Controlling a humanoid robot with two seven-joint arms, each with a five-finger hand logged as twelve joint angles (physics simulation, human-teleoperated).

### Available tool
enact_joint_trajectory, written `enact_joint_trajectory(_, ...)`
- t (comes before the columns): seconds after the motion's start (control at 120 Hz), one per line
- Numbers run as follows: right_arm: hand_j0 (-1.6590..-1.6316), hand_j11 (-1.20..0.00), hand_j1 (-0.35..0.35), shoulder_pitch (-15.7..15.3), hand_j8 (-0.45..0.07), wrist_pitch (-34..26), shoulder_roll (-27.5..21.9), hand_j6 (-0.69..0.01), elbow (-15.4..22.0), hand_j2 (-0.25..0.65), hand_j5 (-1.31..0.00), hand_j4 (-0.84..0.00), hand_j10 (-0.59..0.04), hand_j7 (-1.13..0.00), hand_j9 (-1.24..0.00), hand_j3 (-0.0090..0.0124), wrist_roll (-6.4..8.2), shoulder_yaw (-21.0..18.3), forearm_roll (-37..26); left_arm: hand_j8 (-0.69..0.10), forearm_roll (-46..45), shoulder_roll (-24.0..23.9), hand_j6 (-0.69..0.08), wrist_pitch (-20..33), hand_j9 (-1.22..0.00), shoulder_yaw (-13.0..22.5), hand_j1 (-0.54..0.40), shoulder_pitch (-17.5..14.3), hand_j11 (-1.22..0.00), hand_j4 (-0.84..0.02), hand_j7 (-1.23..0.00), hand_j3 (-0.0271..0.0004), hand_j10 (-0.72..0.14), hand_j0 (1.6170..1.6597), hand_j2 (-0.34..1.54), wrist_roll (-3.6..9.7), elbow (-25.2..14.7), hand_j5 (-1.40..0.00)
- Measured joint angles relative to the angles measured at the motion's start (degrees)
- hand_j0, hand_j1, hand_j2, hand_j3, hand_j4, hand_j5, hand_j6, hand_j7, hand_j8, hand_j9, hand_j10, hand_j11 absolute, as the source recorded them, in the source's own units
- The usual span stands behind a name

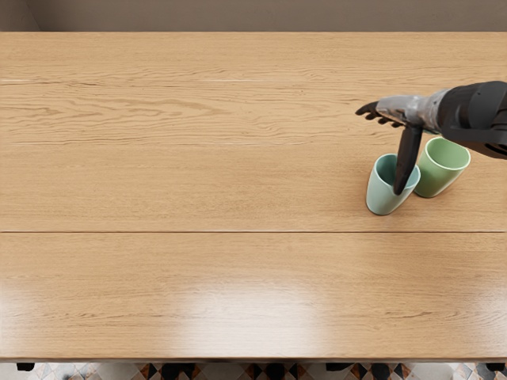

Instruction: Pick up cup and place in cup with right hand

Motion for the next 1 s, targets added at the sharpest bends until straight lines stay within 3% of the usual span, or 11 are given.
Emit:
enact_joint_trajectory(0.3,-1.6581,-0.13,-0.227,-2.3,-0.107,-9.54,1.24,-0.108,1.46,-0.019,-0.13,-0.106,-0.106,-0.13,-0.13,0.0,0.0,-4.69,-5.13,0.0,0.07,0.0,-0.001,0.0,0.0,-0.02,0.349,0.08,0.0,0.0,0.0,0.0,0.0,1.6581,0.0,0.0,0.07,0.0)
enact_joint_trajectory(0.942,-1.6581,-0.17,-0.195,-7.94,-0.133,-22.33,7.24,-0.133,-0.72,-0.024,-0.17,-0.132,-0.132,-0.17,-0.17,0.0,0.0,-9.19,-10.82,0.0,0.04,0.0,-0.001,0.0,0.0,0.02,0.349,0.0,0.0,0.0,0.0,0.0,0.0,1.6581,0.0,0.0,-0.02,0.0)
enact_joint_trajectory(1.0,-1.6584,-0.17,-0.145,-8.27,-0.136,-22.96,7.59,-0.137,-0.97,0.003,-0.17,-0.136,-0.135,-0.17,-0.17,0.0,0.0,-9.27,-11.31,0.0,0.04,0.0,-0.001,0.0,0.0,0.03,0.349,0.0,0.0,0.0,0.0,0.0,0.0,1.6581,0.0,0.0,-0.06,0.0)
